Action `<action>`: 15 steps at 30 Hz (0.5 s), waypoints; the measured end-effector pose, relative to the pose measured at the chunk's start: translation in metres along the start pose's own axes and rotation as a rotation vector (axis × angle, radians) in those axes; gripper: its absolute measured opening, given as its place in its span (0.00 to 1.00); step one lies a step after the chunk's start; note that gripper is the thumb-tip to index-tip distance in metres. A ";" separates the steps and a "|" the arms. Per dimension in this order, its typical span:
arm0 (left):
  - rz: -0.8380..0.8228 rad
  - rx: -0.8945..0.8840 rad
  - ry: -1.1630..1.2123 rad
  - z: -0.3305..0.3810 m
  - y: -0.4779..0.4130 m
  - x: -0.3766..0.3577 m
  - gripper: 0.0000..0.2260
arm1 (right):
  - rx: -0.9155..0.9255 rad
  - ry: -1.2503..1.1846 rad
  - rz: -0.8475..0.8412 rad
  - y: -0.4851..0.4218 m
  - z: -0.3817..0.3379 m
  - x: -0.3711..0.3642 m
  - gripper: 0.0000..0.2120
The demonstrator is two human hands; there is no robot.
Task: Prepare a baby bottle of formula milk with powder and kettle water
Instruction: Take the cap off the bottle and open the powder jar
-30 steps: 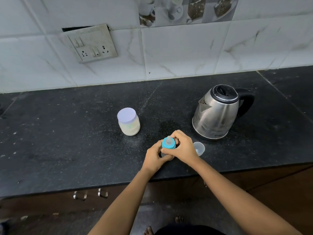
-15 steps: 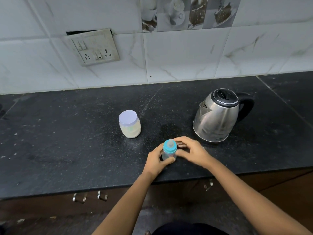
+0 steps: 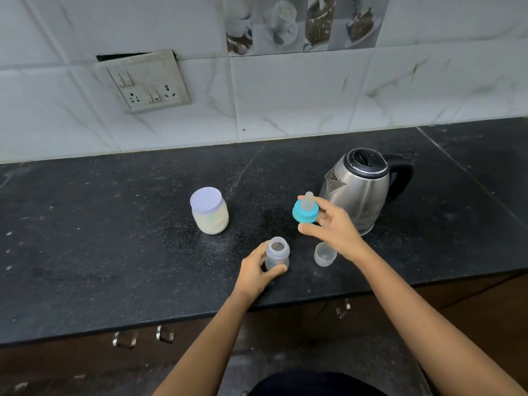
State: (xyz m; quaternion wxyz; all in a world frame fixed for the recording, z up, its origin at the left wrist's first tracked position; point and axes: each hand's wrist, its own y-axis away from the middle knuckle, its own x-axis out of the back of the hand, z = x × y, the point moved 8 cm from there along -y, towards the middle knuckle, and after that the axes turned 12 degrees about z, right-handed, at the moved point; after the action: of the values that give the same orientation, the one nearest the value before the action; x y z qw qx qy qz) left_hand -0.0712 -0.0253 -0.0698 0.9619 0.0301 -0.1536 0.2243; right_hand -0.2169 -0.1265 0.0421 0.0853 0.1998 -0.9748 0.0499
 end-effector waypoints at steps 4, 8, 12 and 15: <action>0.019 -0.015 -0.003 0.000 0.000 0.000 0.23 | -0.030 0.059 0.051 0.009 0.009 0.028 0.29; 0.027 -0.024 0.021 0.002 0.002 0.001 0.23 | -0.114 0.236 0.025 0.020 0.034 0.048 0.31; 0.034 -0.032 0.047 0.000 0.002 -0.001 0.23 | -0.196 0.338 0.029 0.030 0.050 0.057 0.34; 0.029 -0.033 0.037 -0.002 0.002 -0.002 0.23 | -0.093 0.518 0.033 0.030 0.041 0.058 0.32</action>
State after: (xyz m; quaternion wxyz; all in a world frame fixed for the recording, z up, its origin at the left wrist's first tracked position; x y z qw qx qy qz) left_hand -0.0730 -0.0241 -0.0719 0.9616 0.0079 -0.1396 0.2362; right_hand -0.2873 -0.1269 0.0111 0.3402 0.1604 -0.9249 0.0558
